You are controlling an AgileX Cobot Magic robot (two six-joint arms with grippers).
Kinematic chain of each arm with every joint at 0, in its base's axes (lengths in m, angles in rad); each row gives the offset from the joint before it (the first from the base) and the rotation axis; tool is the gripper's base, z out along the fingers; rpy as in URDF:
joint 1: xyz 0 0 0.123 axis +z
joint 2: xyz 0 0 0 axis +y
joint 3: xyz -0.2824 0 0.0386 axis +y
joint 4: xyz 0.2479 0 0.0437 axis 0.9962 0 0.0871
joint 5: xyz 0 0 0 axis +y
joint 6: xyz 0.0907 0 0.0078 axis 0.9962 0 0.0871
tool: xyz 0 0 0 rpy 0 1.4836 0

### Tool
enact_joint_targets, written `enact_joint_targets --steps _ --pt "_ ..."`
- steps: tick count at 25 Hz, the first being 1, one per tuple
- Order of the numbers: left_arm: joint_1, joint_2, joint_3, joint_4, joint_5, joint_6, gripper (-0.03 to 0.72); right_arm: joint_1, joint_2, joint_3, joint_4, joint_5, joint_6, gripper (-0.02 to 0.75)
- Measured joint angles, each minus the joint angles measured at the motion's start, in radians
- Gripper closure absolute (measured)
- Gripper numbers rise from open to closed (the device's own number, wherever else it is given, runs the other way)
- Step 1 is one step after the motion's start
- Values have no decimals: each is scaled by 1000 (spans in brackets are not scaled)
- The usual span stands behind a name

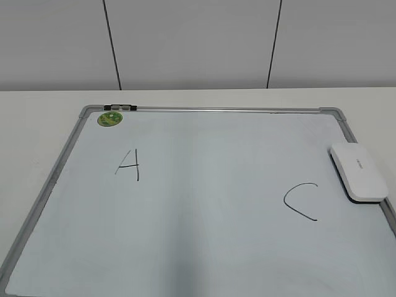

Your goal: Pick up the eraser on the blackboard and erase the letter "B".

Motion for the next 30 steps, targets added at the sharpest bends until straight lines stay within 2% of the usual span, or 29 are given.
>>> enact_joint_targets --steps 30 --pt "0 -8 0 0 0 0 174 0 -47 19 0 24 0 236"
